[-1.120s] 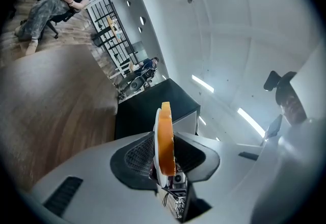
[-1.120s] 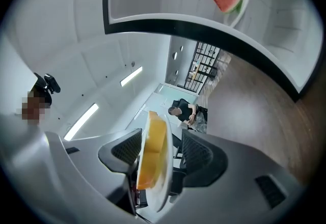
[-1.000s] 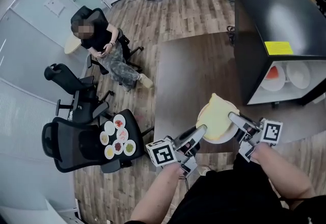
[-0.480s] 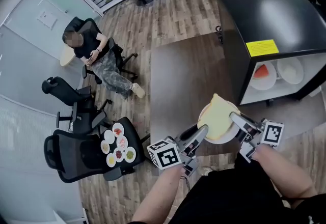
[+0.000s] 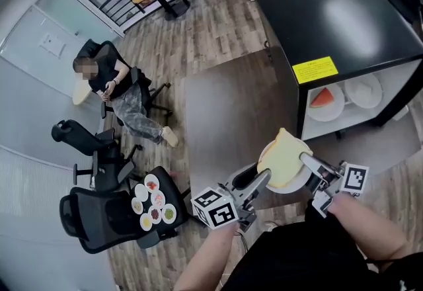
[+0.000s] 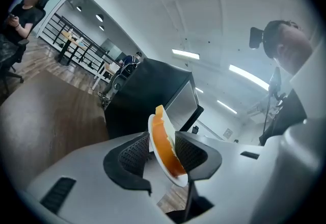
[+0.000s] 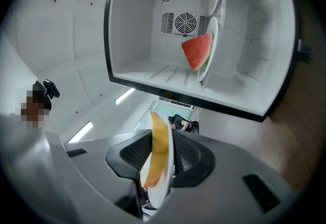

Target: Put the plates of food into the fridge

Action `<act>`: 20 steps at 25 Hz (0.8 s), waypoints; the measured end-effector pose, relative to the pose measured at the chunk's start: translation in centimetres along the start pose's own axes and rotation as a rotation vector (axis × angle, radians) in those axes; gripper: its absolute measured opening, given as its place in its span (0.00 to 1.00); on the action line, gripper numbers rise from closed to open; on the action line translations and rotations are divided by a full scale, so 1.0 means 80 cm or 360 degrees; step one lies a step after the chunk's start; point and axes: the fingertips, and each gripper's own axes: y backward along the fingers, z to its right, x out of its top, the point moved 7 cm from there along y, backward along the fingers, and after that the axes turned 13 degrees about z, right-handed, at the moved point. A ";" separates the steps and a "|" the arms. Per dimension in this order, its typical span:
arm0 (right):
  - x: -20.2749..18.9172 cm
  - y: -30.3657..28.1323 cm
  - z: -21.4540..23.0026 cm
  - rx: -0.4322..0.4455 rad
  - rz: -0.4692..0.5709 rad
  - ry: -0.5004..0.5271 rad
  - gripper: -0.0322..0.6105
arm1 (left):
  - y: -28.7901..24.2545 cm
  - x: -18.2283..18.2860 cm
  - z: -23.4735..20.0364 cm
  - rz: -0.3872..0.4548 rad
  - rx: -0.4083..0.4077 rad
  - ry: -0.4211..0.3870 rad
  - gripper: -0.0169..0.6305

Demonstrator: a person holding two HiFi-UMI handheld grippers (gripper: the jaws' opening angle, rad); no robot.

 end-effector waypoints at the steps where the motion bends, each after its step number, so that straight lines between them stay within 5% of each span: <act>1: 0.003 0.004 0.001 -0.0008 0.0014 0.0005 0.23 | -0.002 0.000 0.001 0.0000 -0.0015 0.0006 0.25; 6: 0.034 0.029 0.006 -0.0031 0.0112 0.0029 0.23 | -0.002 0.023 0.003 0.0043 -0.0064 0.0022 0.25; 20: 0.111 0.105 0.017 -0.0124 0.0249 0.0043 0.23 | -0.051 0.047 -0.008 0.0192 0.0165 -0.0308 0.24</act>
